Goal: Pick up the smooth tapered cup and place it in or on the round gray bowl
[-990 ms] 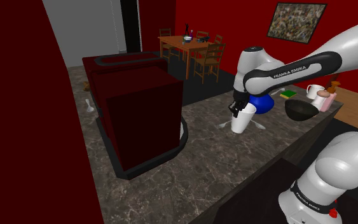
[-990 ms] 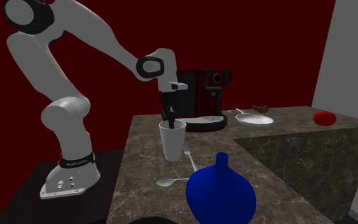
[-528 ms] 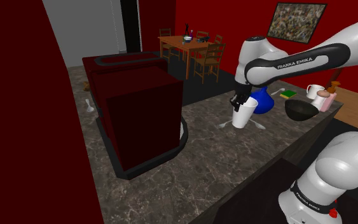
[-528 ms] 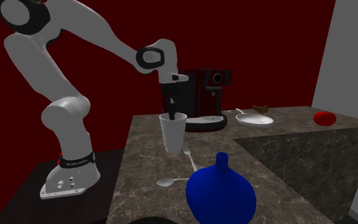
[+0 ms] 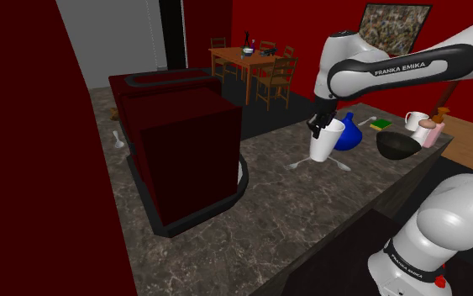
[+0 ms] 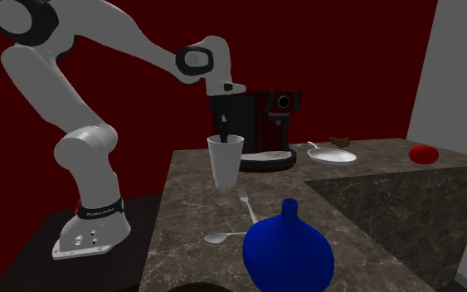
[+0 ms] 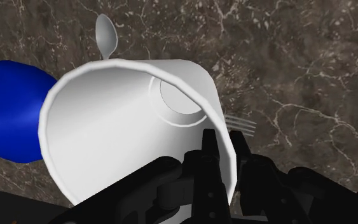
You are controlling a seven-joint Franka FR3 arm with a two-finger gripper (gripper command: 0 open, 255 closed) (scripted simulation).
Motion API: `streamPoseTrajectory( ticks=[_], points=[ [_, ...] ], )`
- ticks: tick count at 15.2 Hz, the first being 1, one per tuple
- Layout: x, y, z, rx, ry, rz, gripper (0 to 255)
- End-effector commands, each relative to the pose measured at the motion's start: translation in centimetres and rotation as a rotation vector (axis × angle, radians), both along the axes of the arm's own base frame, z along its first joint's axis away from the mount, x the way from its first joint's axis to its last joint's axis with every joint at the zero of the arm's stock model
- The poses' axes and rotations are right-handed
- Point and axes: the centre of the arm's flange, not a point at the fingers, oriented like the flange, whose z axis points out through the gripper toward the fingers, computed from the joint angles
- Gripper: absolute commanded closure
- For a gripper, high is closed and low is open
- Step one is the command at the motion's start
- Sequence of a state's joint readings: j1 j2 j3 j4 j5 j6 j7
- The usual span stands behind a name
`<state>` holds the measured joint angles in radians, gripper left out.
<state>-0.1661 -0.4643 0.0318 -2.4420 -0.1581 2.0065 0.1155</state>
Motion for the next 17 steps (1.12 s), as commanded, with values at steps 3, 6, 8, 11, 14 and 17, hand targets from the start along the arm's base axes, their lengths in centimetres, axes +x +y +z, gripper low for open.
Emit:
streamPoseTrajectory(
  ticks=[3,6,8,11,14,17],
  points=[
    [0.0,0.0,2.1,0.0,0.0,0.0,255],
    [0.0,0.0,3.7,0.0,0.0,0.0,255],
    [0.0,0.0,4.7,0.0,0.0,0.0,255],
    [0.0,0.0,6.3,0.0,0.0,0.0,255],
    [0.0,0.0,7.9,0.0,0.0,0.0,255],
    [-1.1,-2.4,8.4,0.0,0.0,0.0,255]
  ],
)
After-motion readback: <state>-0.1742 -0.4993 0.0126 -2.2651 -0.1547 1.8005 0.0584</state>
